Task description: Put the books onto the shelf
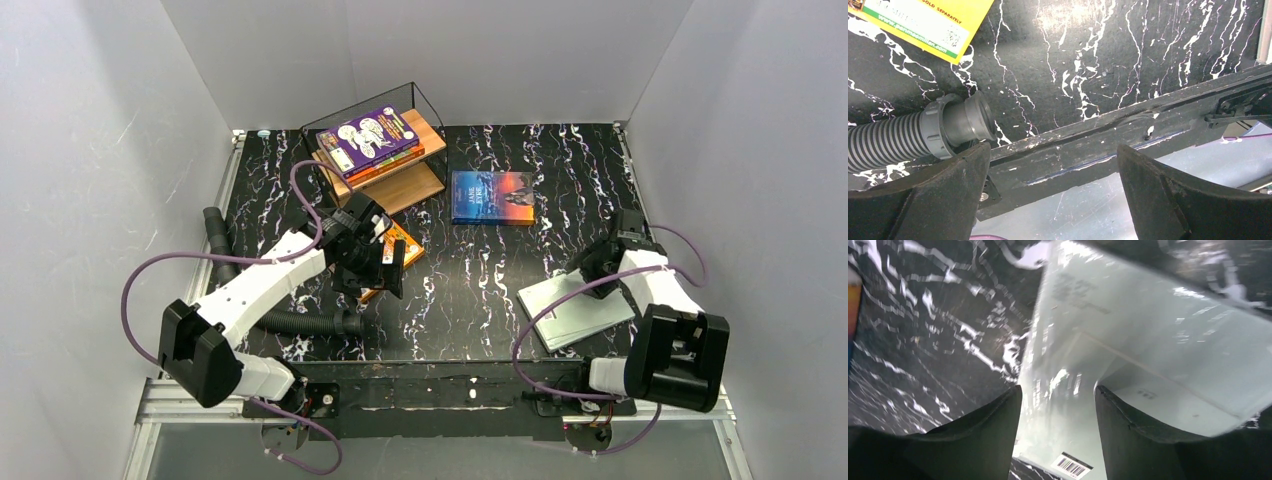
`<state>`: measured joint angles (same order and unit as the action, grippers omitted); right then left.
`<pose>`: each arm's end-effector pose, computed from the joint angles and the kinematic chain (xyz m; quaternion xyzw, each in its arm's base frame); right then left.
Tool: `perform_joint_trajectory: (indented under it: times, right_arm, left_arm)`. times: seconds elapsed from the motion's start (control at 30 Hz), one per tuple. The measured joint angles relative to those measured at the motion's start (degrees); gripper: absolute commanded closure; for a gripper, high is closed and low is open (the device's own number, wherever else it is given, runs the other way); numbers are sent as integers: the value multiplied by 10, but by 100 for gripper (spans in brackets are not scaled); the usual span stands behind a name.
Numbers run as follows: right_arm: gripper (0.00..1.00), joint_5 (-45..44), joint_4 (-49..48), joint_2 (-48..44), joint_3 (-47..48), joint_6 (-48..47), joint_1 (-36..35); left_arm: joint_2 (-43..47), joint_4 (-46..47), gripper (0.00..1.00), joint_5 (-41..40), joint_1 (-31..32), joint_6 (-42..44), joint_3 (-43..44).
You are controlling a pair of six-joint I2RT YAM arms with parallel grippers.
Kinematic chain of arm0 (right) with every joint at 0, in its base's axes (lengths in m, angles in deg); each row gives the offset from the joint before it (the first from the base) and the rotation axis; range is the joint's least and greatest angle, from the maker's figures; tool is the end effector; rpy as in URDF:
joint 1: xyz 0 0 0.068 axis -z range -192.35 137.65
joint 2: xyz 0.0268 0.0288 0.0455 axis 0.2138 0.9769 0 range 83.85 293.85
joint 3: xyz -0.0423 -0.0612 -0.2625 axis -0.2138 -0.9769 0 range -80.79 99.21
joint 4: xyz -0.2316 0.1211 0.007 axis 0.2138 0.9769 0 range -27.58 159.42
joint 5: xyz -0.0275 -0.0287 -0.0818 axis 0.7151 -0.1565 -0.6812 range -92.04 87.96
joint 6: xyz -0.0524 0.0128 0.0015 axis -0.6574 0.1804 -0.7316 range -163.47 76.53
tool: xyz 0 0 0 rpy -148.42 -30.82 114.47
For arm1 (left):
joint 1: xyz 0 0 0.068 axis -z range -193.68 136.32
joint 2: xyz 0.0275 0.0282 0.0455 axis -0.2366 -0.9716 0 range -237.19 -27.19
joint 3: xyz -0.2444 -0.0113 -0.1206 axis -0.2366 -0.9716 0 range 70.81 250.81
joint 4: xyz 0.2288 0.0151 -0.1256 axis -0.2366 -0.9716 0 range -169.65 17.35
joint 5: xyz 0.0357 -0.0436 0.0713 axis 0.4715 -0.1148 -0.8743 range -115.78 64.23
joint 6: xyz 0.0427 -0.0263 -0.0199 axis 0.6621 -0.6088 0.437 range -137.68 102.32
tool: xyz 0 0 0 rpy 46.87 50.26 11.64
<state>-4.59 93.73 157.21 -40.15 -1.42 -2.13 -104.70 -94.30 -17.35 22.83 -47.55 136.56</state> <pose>0.2270 -0.0426 0.1860 0.4336 0.8724 0.0408 0.2220 0.2430 -0.1863 0.3198 0.0856 0.8746 -0.3129 0.3602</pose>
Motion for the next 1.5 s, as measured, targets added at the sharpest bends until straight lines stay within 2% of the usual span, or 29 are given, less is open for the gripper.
perform_joint_trajectory:
  times: [0.1,0.33,0.5,0.6,0.73,0.9,0.97,1.03,1.17,1.37,1.5]
  right_arm:
    - [36,0,-10,28,21,0,-46]
    - [36,19,-61,113,59,50,-238]
    - [34,39,-45,127,65,71,-280]
    - [34,24,-18,83,65,71,-258]
    - [33,0,3,-14,63,64,-175]
    - [28,-107,68,-120,48,80,-64]
    - [30,-162,130,-127,39,114,-23]
    - [32,-177,177,-125,19,152,19]
    - [35,-127,155,-104,-60,166,79]
    - [36,-19,65,-56,-56,97,78]
    - [36,22,22,8,-22,52,7]
  left_arm:
    - [-12,2,2,3,0,0,10]
    - [-16,0,2,0,0,3,26]
    - [-16,-6,2,-3,0,3,26]
    - [-15,-9,2,-5,0,3,26]
    - [-15,-9,2,-4,0,2,26]
    - [-15,-7,2,-3,0,2,26]
    - [-15,-6,2,-2,0,2,26]
    - [-15,-3,2,0,0,2,26]
    - [-14,-3,2,0,1,3,26]
    - [-14,2,2,3,1,2,26]
    - [-59,4,2,19,9,3,68]
